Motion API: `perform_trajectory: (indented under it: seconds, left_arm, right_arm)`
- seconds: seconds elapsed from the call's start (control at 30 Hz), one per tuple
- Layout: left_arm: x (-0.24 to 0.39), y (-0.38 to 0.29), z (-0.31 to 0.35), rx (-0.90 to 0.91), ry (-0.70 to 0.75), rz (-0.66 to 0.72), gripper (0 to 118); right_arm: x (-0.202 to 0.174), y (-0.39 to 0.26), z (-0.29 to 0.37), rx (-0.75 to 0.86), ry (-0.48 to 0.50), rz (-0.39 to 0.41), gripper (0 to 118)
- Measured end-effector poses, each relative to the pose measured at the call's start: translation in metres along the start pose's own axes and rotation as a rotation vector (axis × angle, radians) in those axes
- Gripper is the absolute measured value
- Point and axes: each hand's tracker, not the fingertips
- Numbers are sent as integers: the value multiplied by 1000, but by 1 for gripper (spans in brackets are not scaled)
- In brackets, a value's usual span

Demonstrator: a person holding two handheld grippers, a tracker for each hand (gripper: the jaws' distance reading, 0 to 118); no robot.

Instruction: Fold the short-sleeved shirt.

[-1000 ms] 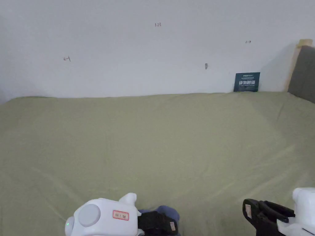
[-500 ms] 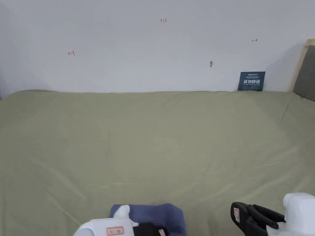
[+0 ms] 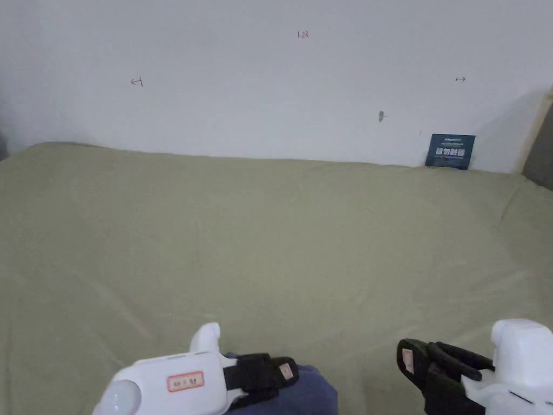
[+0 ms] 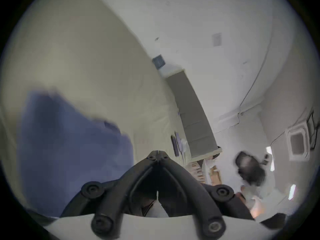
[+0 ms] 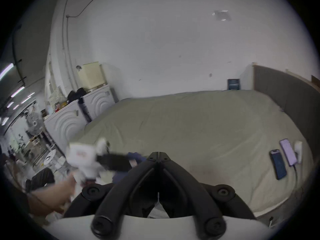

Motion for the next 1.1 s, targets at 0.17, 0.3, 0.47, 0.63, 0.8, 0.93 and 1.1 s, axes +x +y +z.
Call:
perform_trajectory:
  seconds: [0.17,0.3,0.47,0.63,0.8,0.93,1.1]
  left_arm:
    - [-11,38,107,141,201,-86,0]
    - [-41,24,153,229,231,44,0]
    - [-71,2,155,174,232,143,0]
    - [-92,2,127,-4,255,152,1]
    - [-103,6,84,-104,119,133,58]
    - [-136,3,42,-158,130,194,109]
    - [-136,-11,4,-90,21,294,108]
  right_arm:
    - [2,-16,-97,-179,376,-57,0]
    - [24,-63,-192,-295,688,-384,0]
    - [59,-120,-246,-453,701,-648,0]
    - [79,-139,-241,-478,609,-656,0]
    - [98,-145,-234,-482,588,-685,0]
    - [104,-150,-240,-480,596,-673,0]
    - [97,-146,-237,-475,592,-662,0]
